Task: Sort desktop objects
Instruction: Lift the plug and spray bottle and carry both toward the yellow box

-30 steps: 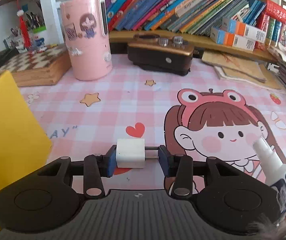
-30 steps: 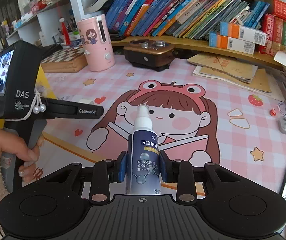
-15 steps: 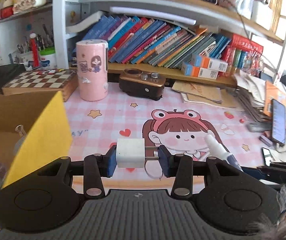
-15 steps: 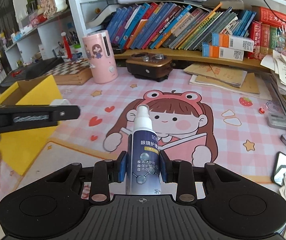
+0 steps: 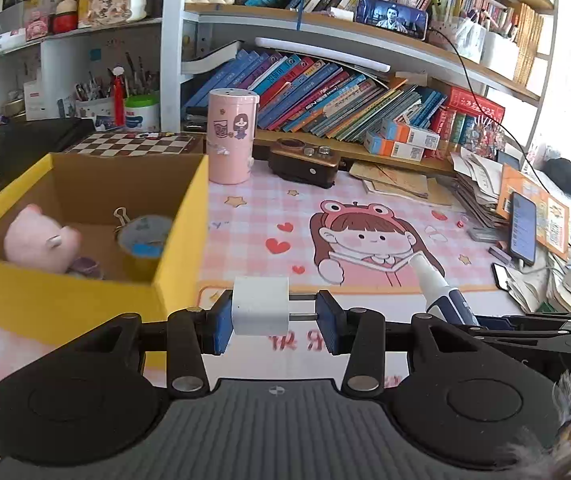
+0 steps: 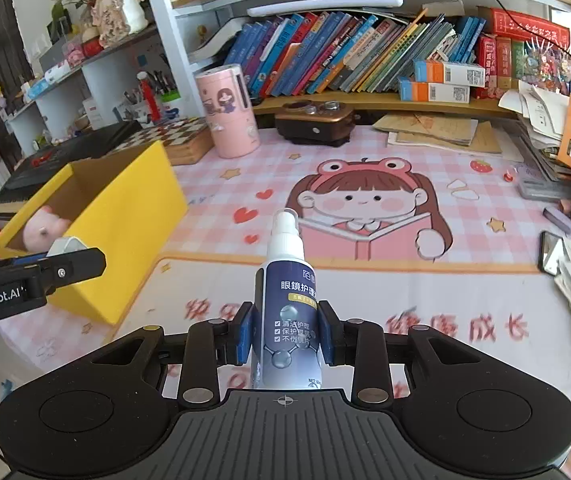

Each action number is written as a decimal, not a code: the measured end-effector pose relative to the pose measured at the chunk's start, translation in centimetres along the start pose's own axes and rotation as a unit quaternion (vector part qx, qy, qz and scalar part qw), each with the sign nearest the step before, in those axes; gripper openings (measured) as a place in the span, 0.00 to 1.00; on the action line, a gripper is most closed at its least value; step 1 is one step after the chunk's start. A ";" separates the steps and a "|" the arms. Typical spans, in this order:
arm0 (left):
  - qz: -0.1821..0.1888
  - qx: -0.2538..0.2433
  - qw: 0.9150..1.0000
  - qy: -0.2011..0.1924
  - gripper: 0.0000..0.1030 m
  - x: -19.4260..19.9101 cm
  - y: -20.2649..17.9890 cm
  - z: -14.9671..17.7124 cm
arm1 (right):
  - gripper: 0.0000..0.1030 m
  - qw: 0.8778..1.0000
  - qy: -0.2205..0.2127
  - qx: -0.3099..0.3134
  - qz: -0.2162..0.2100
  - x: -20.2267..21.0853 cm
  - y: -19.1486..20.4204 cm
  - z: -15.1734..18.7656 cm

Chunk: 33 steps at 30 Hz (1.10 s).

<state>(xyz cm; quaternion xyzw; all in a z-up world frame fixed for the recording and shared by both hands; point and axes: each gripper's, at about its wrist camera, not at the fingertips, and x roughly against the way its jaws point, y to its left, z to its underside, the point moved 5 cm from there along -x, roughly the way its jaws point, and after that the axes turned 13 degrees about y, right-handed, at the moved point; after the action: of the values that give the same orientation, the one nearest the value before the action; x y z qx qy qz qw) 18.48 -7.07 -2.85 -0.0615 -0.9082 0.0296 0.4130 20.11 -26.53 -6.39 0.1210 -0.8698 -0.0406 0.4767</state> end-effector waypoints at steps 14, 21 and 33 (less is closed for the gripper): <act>0.014 0.002 1.000 -0.004 0.39 6.1 4.5 5.8 | 0.31 1.000 -0.009 0.008 0.002 3.7 7.6 5.4; 0.010 0.008 1.000 -0.017 0.39 8.4 6.8 7.3 | 0.31 1.000 -0.010 0.019 -0.006 4.5 11.0 7.2; -0.011 0.040 0.999 -0.031 0.39 11.8 11.4 9.8 | 0.31 0.998 -0.007 0.059 -0.030 4.7 16.9 9.0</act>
<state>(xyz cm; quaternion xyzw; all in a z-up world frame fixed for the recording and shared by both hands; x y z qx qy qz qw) 4.38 5.75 -1.67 -0.0335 -0.9192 0.0633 0.3871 7.20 -11.79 -4.29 0.1752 -0.8701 -0.0042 0.4607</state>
